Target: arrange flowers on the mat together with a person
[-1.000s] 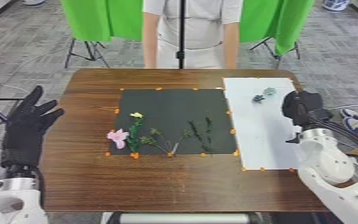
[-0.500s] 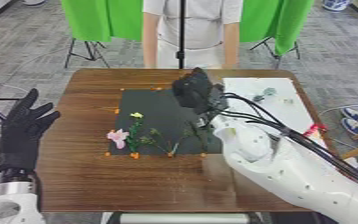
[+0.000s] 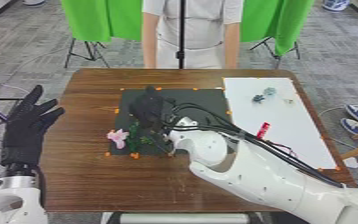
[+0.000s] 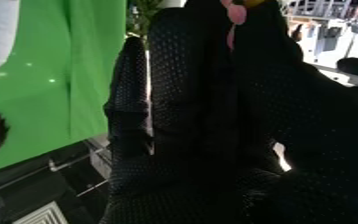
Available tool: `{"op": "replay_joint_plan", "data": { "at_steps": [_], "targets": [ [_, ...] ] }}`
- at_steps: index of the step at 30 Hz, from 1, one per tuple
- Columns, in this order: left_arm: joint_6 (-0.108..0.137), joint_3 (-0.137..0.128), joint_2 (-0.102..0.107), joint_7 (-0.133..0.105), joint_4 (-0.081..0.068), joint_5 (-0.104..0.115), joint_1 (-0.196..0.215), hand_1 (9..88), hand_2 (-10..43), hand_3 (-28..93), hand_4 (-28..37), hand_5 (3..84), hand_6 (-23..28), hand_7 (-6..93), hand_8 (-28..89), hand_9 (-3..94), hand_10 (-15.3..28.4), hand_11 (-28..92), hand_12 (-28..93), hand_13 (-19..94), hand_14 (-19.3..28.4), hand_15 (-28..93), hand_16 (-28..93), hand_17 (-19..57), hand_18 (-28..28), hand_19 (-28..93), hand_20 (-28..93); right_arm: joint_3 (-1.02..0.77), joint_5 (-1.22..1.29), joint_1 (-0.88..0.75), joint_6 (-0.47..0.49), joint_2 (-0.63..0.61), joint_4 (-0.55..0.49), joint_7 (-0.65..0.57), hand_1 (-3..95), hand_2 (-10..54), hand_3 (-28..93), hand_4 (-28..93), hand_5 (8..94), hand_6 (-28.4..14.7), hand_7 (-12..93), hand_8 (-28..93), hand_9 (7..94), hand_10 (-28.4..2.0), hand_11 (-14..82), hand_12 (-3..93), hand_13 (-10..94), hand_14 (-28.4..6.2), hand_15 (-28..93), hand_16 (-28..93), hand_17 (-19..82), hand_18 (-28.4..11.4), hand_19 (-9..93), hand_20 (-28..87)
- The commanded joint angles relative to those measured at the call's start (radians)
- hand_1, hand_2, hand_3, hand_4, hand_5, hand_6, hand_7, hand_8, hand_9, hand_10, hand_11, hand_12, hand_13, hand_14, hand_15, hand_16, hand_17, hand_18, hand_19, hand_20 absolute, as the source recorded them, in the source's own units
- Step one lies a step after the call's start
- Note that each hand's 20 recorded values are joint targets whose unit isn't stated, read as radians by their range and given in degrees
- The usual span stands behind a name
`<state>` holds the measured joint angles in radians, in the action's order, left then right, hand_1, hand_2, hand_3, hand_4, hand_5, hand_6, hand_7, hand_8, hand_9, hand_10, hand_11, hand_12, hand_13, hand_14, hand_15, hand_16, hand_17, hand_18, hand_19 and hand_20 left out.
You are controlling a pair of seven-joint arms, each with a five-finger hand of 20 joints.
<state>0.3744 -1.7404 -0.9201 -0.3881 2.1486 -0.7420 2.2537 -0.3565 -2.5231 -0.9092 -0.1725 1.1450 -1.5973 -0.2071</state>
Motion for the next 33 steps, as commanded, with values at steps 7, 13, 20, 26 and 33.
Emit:
{"op": "replay_joint_plan", "data": {
  "at_steps": [7,13,20,26,33],
  "targets": [
    [-0.023,0.004,-0.021,0.027,-0.012,-0.016,-0.013,21.4,4.0,79,-28.3,32.1,3.8,8.3,-8,33.4,16.8,23,10,24,24.1,49,-8,-7.8,21.5,45,16,0.026,-0.076,-0.007,0.054,0.011,0.039,0.004,58.6,-9.5,67,-28,74.5,6.6,36,-5,79.9,-4.7,17.1,38.5,67,-1.6,50,35,23,-10.8,64,33],
    [-0.022,0.001,-0.024,0.026,-0.01,-0.014,-0.009,21.4,4.0,79,-28.3,32.1,3.8,8.4,-8,33.4,16.8,23,10,24,24.1,49,-8,-7.9,21.5,45,16,-0.004,-0.096,-0.022,0.112,0.011,0.032,0.023,56.0,-9.5,68,-28,72.5,6.9,35,-6,76.2,-4.9,16.8,37.1,62,-2.3,51,32,20,-10.7,61,32],
    [-0.005,0.008,0.001,0.009,-0.007,0.009,0.005,21.6,3.9,80,-28.3,32.1,3.7,8.5,-8,33.4,16.8,23,10,24,24.1,49,-8,-7.8,21.5,45,16,-0.025,-0.117,-0.035,0.149,0.011,0.022,0.052,51.4,-9.5,68,-28,69.1,7.3,37,-8,72.6,-5.7,19.0,34.3,57,-4.8,56,26,15,-10.8,59,33],
    [-0.008,0.007,-0.005,0.015,-0.007,0.0,0.0,21.8,3.8,80,-28.3,32.1,3.7,8.6,-8,33.5,16.8,23,10,24,24.1,49,-8,-7.8,21.5,45,16,-0.026,-0.131,-0.035,0.159,0.01,0.016,0.063,49.6,-9.5,69,-28,68.1,7.3,37,-9,69.2,-6.4,25.5,28.9,56,-5.8,58,22,14,-11.0,58,34],
    [-0.011,0.002,-0.015,0.021,-0.006,-0.006,0.004,22.2,3.9,80,-28.3,32.1,3.7,8.6,-8,33.5,16.9,23,10,24,24.2,49,-8,-7.8,21.5,45,16,-0.034,-0.149,-0.034,0.165,0.009,0.012,0.081,44.4,-9.5,73,-28,65.6,6.8,35,-8,64.9,-7.9,34.1,21.8,54,-7.0,61,17,13,-11.2,58,34]
  ]
}}
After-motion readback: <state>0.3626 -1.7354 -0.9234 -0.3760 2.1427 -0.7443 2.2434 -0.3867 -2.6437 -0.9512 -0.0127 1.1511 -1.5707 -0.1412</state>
